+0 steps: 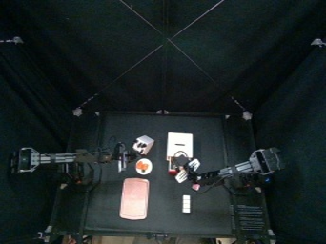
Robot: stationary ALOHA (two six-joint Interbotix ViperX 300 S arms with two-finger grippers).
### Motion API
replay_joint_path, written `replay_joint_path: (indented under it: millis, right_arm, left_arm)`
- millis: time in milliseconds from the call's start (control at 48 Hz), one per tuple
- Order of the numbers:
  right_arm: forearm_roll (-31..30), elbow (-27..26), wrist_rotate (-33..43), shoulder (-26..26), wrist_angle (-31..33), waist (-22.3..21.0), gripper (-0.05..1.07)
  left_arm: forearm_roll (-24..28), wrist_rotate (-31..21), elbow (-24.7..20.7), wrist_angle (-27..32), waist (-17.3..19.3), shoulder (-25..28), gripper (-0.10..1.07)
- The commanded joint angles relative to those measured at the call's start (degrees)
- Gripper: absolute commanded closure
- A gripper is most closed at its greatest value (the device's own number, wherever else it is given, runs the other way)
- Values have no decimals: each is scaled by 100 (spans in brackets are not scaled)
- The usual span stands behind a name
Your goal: Close drawer
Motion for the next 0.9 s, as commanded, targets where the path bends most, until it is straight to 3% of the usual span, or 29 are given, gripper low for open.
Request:
replay_joint_path:
  millis: [0,292,458,562,750,875]
  right_arm:
    - [-35,-79,9,-264,0,35,21]
    - [-53,0,9,-483,0,290,32]
    - [-62,132,9,-615,-79,431,44]
    - [-62,246,9,-703,-264,501,51]
    - [-44,466,0,-835,-1002,615,63]
    - [-35,545,-9,-835,-1318,624,67]
  left_arm:
    - [-53,0,-185,-158,9,0,45]
    - [-589,0,-562,-879,9,492,45]
    - [-1134,18,-1301,-835,18,1257,45]
    - [-1310,9,-1907,-563,79,1802,45]
    - [-1380,9,-3278,738,158,2848,45]
    - [-1397,0,-3946,1178,255,3419,45]
